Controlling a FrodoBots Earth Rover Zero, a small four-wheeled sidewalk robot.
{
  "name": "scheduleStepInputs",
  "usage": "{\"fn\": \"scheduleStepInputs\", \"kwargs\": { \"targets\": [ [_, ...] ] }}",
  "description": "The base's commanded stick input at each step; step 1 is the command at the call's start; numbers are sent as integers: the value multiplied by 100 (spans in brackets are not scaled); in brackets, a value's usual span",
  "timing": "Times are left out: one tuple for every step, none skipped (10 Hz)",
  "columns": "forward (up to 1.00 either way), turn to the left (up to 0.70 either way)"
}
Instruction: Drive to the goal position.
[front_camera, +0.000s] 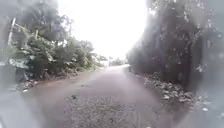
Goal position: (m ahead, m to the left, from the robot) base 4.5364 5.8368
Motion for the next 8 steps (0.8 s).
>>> {"fn": "scheduleStepInputs", "kwargs": {
  "targets": [
    [70, 0],
    [70, 0],
    [70, 0],
    [70, 0],
    [70, 0],
    [70, 0],
    [70, 0],
    [70, -1]
  ]
}}
